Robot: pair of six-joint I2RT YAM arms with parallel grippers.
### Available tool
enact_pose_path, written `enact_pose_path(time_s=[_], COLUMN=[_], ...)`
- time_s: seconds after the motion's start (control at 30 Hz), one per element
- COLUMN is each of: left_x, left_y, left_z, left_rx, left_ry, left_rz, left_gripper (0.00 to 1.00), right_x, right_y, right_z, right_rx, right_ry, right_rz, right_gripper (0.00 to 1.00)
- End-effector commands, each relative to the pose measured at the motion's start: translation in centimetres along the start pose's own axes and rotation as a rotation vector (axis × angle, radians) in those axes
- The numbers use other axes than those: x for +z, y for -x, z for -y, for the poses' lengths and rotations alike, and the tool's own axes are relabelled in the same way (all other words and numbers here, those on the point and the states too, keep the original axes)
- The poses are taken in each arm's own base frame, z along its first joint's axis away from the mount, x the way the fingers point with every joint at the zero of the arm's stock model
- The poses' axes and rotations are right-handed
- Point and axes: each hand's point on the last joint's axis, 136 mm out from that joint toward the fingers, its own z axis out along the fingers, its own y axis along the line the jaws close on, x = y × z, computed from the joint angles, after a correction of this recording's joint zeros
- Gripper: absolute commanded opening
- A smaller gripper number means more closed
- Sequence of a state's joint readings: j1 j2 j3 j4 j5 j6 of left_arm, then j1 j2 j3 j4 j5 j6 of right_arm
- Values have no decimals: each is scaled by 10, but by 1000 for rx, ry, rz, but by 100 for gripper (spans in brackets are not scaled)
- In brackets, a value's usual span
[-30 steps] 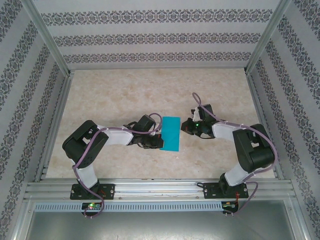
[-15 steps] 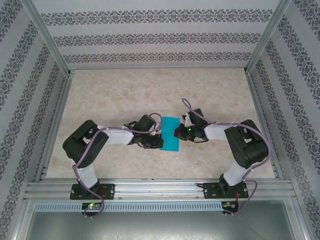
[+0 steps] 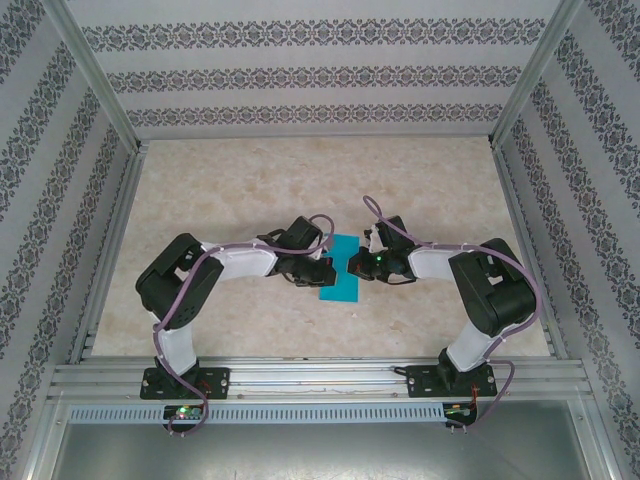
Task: Fold a paper plane with a square sheet of paper (fold left side to right side)
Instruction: Fold the triangle a second time at the center of the table.
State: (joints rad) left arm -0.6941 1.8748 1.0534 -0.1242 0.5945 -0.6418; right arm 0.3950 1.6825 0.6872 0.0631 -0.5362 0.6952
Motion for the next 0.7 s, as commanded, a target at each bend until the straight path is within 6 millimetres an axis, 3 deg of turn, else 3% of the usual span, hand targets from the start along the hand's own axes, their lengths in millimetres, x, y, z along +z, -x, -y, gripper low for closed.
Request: enact_pose_path(time_s=[0.0,0.27,0.67], left_x=[8,19,21], left_y=[-7,-4,-33], left_z=[3,-1,-32], left_rx=[34,39,3], left_ry=[-7,2,62], left_rz=[-69,-83,-120], left_gripper=[0,0,0], right_x=[5,7,4], right_y=[-16,-18,-18], right_z=[36,42,62], right_rx=[42,47,57], right_ry=[-136,-158,-222], right_rz=[-48,-59,-75], right_gripper=[0,0,0])
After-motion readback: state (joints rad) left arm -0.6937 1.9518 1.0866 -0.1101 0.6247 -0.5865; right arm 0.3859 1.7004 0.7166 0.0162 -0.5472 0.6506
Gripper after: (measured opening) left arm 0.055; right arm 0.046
